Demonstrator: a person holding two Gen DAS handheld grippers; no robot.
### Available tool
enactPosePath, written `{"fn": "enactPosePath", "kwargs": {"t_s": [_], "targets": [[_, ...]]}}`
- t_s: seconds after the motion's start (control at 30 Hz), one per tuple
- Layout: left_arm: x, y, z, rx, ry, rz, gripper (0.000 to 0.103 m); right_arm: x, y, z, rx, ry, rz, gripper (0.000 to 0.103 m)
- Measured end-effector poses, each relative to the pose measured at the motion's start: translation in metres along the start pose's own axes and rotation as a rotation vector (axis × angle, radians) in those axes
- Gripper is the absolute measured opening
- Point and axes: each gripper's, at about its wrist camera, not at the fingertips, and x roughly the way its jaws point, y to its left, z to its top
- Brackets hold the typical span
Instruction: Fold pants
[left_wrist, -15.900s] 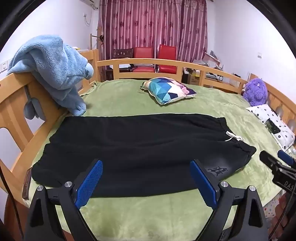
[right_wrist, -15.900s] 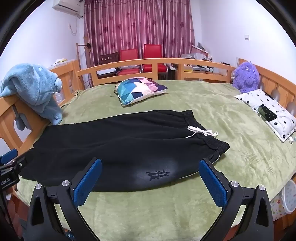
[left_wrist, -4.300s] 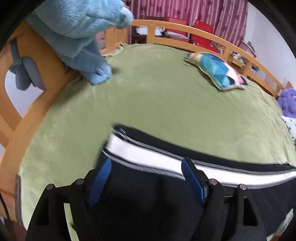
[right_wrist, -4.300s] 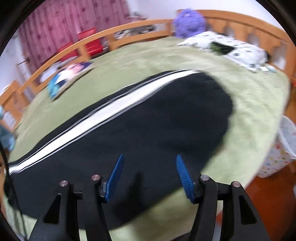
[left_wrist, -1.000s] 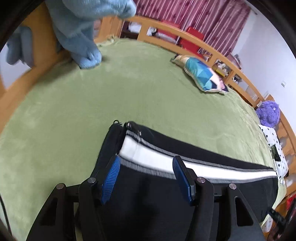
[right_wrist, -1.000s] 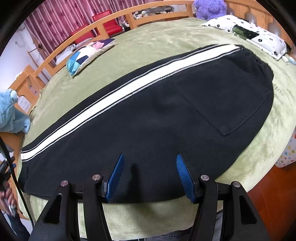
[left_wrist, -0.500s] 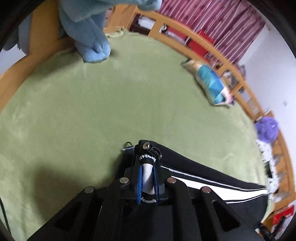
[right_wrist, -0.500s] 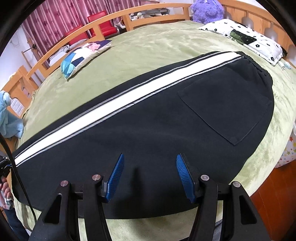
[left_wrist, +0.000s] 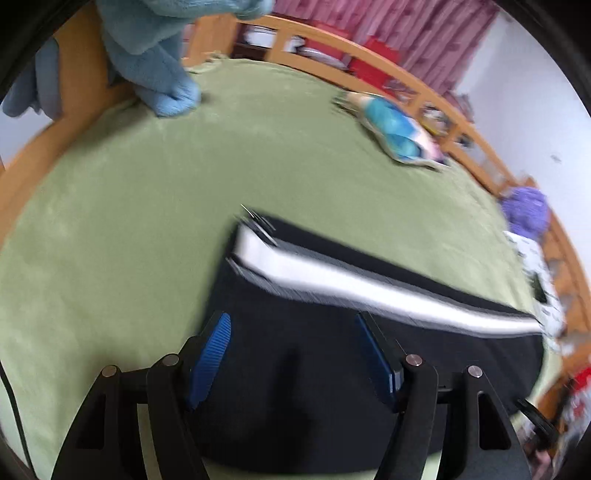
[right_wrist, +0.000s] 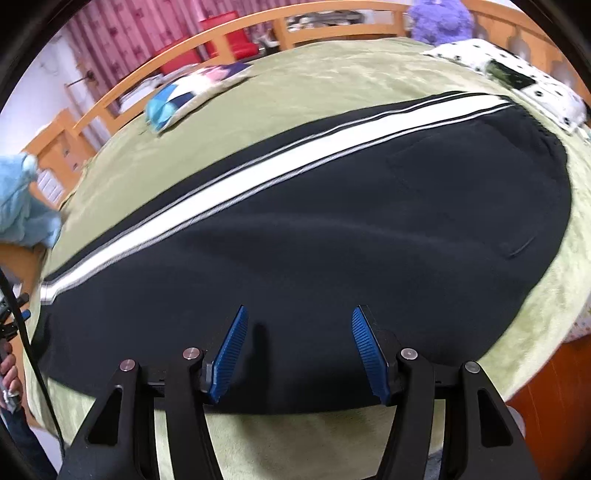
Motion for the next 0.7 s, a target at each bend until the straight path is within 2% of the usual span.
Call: {"fn": "enactPosePath", "kwargs": {"t_s": [0.03,0.1,0.2,0.23,0.33,0.43,0.6,0.7], "targets": [[-0.001,-0.007,-0.013,0.025,0.009,-0.027,0.068,0.008,0.002,-0.007,-0.021,0.021,0.007,0.059],[0.005,-0.021,-0.036,0.083,0.041,-0.001,0.068,0.017,0.002,-0.018,-0.05,0.024,-0.016,0.06],[0.025,-0.017,-0.063,0.09,0.107,0.154,0.066,0.014,0.012,-0.031,-0.15,-0.007,-0.065,0.059],[0.026,-0.008,-0.069,0.073,0.108,0.168,0.064,0.01,0.014,-0.031,-0.163,0.001,-0.071,0.059],[0.002,0.01,-0.077,-0.013,0.086,0.11,0.063,-0.007,0.014,-0.031,-0.176,0.015,-0.043,0.059],[-0.023,0.019,-0.085,-0.061,0.057,0.068,0.063,-0.028,0.015,-0.035,-0.191,-0.049,-0.03,0.059],[-0.03,0.03,-0.106,-0.123,0.054,0.096,0.065,-0.028,0.016,-0.04,-0.184,-0.048,0.017,0.06],[-0.019,0.047,-0.113,-0.217,0.047,0.098,0.065,-0.026,0.018,-0.043,-0.204,-0.038,0.022,0.06]]}}
